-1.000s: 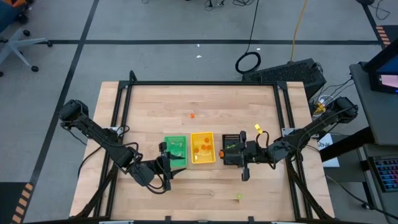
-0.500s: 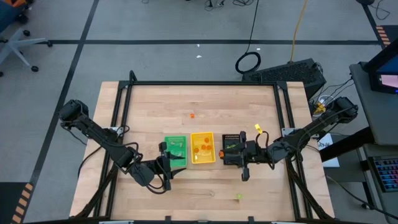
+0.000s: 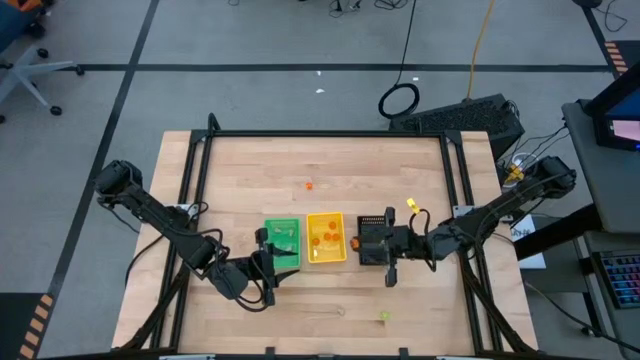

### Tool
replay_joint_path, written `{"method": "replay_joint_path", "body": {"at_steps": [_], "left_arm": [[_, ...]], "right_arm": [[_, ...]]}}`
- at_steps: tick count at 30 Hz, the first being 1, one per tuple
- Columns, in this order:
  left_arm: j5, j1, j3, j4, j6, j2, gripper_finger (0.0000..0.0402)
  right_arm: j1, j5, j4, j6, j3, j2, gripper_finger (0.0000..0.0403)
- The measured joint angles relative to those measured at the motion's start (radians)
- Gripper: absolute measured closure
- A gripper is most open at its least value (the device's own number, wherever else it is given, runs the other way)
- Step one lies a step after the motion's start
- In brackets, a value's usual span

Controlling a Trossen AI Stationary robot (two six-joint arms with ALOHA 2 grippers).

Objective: Sort Halloween decoration
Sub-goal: Put the orange pumpkin toy into the yellow basket

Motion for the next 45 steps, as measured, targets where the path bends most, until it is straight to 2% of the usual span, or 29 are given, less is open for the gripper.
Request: {"method": "replay_joint_path", "body": {"at_steps": [7, 13, 18, 33, 45], "left_arm": [[-0.005, 0.000, 0.000, -0.001, 0.001, 0.000, 0.0217], [-0.034, 0.000, 0.000, -0.001, 0.008, 0.000, 0.0217], [-0.108, 0.006, 0.000, 0.001, 0.022, 0.000, 0.0217], [-0.078, 0.096, 0.000, -0.002, 0.029, 0.000, 0.0217], [-0.062, 0.131, 0.000, -0.004, 0.049, 0.000, 0.0217]], "right_arm": [[-0.076, -0.012, -0.019, -0.069, 0.000, 0.000, 0.0337], [-0.154, -0.099, -0.041, -0.146, 0.000, 0.001, 0.0337], [-0.213, -0.169, -0.085, -0.044, 0.000, 0.006, 0.0337], [-0.343, -0.271, -0.157, 0.023, 0.001, 0.052, 0.0337], [-0.373, -0.272, -0.149, 0.071, 0.019, 0.239, 0.0337]]}}
